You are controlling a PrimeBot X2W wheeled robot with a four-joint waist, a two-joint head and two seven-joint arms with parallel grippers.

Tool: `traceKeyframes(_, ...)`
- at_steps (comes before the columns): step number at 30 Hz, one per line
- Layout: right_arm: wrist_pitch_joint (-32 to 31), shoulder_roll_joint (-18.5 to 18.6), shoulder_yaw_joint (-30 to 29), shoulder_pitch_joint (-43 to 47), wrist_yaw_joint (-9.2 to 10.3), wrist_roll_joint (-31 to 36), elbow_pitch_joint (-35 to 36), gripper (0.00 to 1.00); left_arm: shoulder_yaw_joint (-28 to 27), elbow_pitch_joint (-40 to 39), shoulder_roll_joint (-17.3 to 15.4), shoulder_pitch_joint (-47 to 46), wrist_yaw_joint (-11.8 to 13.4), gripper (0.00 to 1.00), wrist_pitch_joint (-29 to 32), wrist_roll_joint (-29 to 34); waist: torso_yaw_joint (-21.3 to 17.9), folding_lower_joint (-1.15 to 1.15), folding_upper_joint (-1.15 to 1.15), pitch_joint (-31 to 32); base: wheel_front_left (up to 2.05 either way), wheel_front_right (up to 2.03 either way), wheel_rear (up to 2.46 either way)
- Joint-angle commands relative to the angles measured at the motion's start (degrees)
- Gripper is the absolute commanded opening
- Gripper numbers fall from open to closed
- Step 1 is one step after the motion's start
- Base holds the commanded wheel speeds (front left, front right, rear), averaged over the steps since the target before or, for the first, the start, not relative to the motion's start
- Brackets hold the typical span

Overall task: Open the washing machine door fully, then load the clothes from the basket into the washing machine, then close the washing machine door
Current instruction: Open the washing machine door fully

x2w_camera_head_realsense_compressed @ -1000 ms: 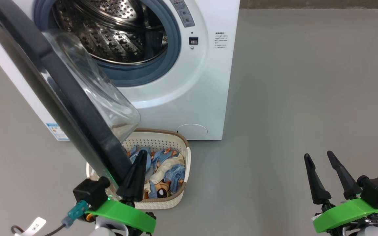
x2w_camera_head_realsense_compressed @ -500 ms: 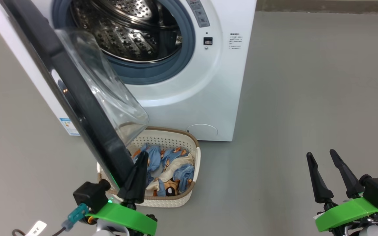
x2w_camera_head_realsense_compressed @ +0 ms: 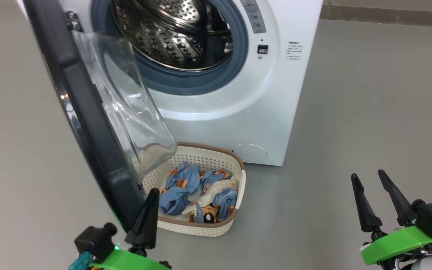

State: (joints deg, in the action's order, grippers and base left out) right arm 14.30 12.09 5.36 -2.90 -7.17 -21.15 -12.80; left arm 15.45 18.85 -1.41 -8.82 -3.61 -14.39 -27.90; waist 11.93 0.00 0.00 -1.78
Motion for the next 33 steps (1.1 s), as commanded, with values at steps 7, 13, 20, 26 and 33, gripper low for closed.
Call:
traceKeyframes(7,0.7,1.3,0.6,0.8,-0.32,0.4,1.7,1.0,-5.5,-3.2,-1.9,2.4,1.3,0.0,-0.6,1.3,2.8,0.0,0.0,0.7,0.0,0.0,0.0)
traceKeyframes(13,0.7,1.1,0.5,1.3,-0.32,0.5,1.7,1.0,-8.4,-3.8,-3.1,3.7,1.8,0.0,-0.6,1.1,4.6,0.0,0.0,1.2,0.0,0.0,0.0)
traceKeyframes(20,0.7,0.8,1.0,1.5,-0.32,0.4,1.6,1.0,-11.3,-2.8,-6.1,3.4,3.1,0.0,-0.6,1.4,6.4,0.0,0.0,1.5,0.0,0.0,0.0)
traceKeyframes(26,0.7,0.9,0.9,1.3,-0.32,0.4,1.7,1.0,-13.7,-1.4,-9.3,1.8,4.4,0.0,-0.3,1.3,7.8,0.0,0.0,0.7,0.0,0.0,0.0)
traceKeyframes(33,0.7,1.4,0.9,0.9,-0.32,0.2,1.9,1.0,-15.4,0.2,-11.7,-0.6,5.0,0.0,-0.3,1.4,8.6,0.0,0.0,-0.6,0.0,0.0,0.0)
